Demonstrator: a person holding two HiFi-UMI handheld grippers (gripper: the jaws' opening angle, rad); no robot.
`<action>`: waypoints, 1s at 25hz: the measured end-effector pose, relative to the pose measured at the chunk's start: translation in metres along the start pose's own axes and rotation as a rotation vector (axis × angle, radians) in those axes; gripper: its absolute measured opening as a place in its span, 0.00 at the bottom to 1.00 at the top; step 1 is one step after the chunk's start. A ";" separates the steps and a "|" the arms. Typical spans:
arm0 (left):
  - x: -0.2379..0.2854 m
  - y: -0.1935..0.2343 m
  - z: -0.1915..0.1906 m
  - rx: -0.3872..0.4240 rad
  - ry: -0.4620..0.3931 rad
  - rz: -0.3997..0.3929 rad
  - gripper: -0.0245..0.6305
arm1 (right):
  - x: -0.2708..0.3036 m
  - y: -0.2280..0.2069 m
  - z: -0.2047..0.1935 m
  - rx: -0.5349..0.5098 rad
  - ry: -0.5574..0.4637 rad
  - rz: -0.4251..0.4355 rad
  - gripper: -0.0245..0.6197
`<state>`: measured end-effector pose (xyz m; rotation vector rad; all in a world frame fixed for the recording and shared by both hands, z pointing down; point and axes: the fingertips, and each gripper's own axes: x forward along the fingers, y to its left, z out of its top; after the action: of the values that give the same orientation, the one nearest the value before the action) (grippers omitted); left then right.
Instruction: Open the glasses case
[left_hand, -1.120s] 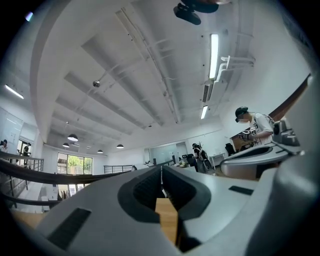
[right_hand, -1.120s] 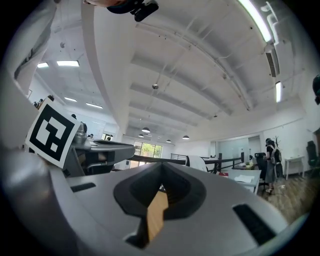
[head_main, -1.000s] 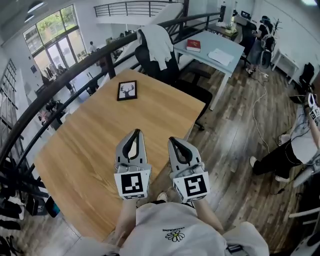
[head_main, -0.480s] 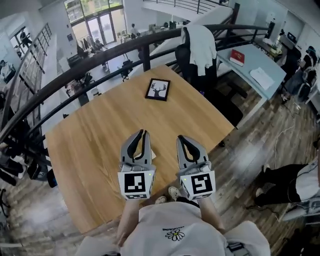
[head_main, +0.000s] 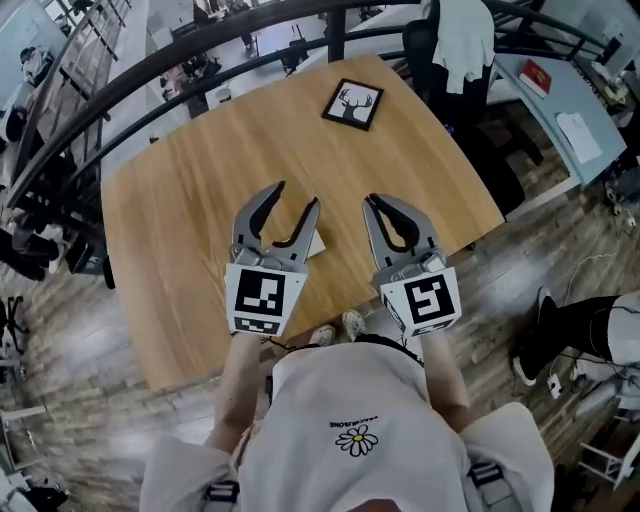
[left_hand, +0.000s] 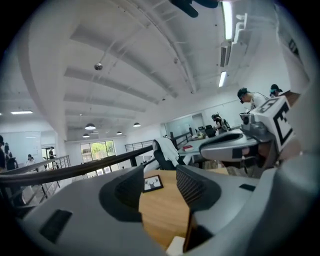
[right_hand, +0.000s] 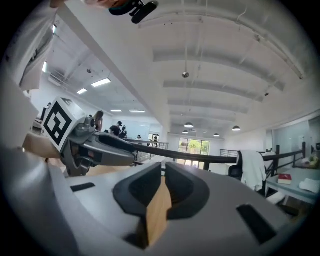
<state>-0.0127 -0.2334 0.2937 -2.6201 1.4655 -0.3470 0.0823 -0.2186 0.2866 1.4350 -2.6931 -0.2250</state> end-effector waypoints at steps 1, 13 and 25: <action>0.002 -0.007 -0.013 0.022 0.048 -0.028 0.35 | 0.003 0.003 -0.007 0.007 0.014 0.038 0.07; 0.013 -0.072 -0.196 0.363 0.585 -0.323 0.47 | 0.025 0.055 -0.136 -0.055 0.314 0.496 0.23; 0.018 -0.069 -0.296 0.514 0.827 -0.415 0.47 | 0.026 0.114 -0.283 -0.240 0.657 0.799 0.26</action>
<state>-0.0223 -0.2100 0.5975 -2.3842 0.7363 -1.7386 0.0141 -0.2036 0.5850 0.2221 -2.3243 -0.0038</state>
